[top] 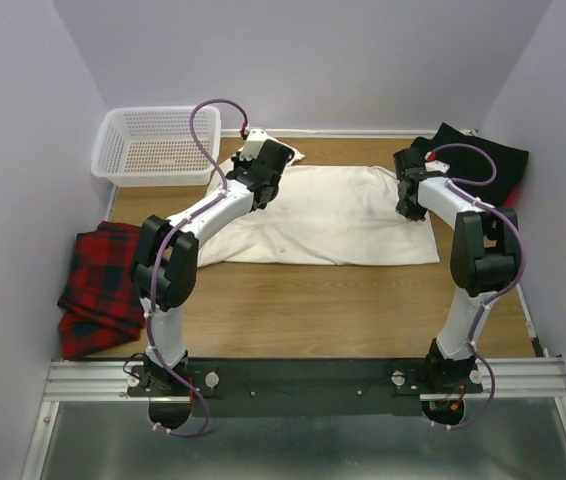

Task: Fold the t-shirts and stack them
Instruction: Fold the flattened tshirt in 1/3 of the way

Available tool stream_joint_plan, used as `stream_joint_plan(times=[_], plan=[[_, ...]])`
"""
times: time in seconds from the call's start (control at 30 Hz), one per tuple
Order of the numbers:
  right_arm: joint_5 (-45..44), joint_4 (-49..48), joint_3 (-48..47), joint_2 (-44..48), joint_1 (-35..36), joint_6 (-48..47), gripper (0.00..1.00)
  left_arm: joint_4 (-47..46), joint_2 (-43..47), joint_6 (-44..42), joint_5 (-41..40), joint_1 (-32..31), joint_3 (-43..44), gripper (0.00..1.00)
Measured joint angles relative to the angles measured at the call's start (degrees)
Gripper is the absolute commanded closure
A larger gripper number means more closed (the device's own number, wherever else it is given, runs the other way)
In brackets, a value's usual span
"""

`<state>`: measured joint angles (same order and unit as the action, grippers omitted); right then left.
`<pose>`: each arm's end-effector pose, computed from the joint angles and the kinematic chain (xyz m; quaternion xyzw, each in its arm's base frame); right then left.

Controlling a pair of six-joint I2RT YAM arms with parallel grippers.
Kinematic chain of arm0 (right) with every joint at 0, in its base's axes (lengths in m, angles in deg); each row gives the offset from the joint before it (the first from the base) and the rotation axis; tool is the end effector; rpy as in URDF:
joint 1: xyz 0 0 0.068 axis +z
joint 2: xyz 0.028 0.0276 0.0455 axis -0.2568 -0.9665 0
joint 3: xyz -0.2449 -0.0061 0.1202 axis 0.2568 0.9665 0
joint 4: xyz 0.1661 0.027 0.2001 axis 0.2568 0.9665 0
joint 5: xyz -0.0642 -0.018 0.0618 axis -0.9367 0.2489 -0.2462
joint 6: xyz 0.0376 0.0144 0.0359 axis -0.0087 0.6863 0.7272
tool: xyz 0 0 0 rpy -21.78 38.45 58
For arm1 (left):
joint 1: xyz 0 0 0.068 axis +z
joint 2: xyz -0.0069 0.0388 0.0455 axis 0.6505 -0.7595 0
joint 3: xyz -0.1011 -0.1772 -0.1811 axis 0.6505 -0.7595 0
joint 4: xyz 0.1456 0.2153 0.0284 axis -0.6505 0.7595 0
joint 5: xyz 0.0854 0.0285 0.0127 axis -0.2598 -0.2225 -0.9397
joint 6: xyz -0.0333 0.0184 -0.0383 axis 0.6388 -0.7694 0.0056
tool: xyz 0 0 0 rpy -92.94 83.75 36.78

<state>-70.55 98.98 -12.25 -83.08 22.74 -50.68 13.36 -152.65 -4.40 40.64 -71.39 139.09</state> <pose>0.3926 0.0366 0.1863 0.2760 0.9063 -0.1535 0.2810 0.3781 -0.1944 0.2600 -0.0838 0.8575 0.1934 0.4693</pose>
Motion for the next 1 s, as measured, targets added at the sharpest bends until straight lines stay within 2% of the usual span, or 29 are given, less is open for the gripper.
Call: stream_joint_plan(times=[0.03, 0.07, 0.1, 0.17, 0.23, 0.27, 0.4, 0.57, 0.77, 0.9, 1.0], plan=[[0.00, 0.00, 0.00, 0.00, 0.00, -0.07, 0.78, -0.31, -0.31, -0.26, -0.04, 0.00, 0.37, 0.78], [0.07, 0.00, 0.00, 0.00, 0.00, -0.42, 0.62, -0.33, -0.50, -0.44, -0.09, 0.02, 0.66, 0.60], [0.07, -0.04, -0.02, -0.02, 0.00, -0.59, 0.56, -0.52, -0.74, -0.81, -0.28, 0.09, 0.98, 0.57], [0.04, -0.15, -0.15, -0.15, 0.00, -1.27, 0.40, -0.83, -1.09, -1.05, -0.98, 0.28, 1.64, 0.40], [0.09, -0.20, -0.48, -0.31, -0.02, -1.46, 0.37, -1.16, -1.40, -1.95, -1.42, 0.61, 2.86, 0.38], [0.09, -0.31, -0.72, -0.33, -0.02, -1.60, 0.34, -1.33, -1.46, -2.29, -1.73, 0.83, 3.69, 0.33], [0.09, -0.55, -1.49, -0.15, -0.02, -2.36, 0.34, -1.09, -1.51, -2.03, -3.13, 1.40, 7.54, 0.32], [0.33, -0.85, -0.46, 2.91, -0.04, -2.45, 0.34, 1.05, 1.22, -0.35, -1.95, 1.60, 5.05, 0.33], [3.37, -1.05, 7.89, 13.38, -0.04, -2.32, 0.34, 5.09, 10.45, 3.58, 6.56, 1.42, -6.88, 0.34], [6.14, -1.07, 13.97, 17.90, 0.13, -2.29, 0.34, 7.54, 16.41, 6.12, 12.00, 1.16, -14.75, 0.35], [8.31, -0.98, 17.64, 19.50, 0.42, -2.27, 0.35, 8.83, 17.70, 7.72, 14.40, 1.03, -17.84, 0.36]])
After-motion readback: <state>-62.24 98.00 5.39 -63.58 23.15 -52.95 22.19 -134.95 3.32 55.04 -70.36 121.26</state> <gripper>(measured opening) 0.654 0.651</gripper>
